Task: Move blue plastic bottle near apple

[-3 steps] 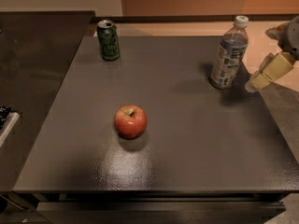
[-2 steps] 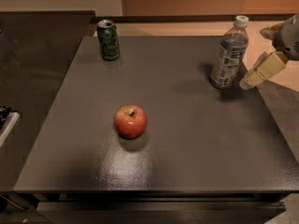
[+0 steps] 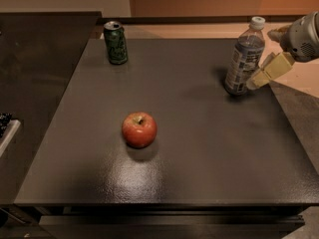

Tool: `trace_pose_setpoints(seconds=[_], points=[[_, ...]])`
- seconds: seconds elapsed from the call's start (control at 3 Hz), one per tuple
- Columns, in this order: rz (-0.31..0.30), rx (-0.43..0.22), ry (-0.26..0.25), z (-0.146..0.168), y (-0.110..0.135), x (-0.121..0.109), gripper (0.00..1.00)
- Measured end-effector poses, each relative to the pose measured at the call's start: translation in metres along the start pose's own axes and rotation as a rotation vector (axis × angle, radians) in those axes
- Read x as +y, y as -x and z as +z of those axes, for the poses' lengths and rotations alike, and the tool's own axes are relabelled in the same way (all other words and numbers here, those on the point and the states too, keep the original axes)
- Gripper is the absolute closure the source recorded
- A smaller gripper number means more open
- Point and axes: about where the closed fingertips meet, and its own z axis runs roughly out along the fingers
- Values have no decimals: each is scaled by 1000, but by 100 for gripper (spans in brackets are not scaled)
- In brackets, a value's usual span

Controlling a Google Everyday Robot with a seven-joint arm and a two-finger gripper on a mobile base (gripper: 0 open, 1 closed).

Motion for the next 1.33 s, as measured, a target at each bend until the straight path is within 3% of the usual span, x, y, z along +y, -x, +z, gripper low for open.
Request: trace_pose_setpoints(seconds=[0.33,0.67,1.33], points=[[6,-33,25,9,8,-1,0],[7,-50,64,16,14,4,16],[2,-83,109,20,22,13,62]])
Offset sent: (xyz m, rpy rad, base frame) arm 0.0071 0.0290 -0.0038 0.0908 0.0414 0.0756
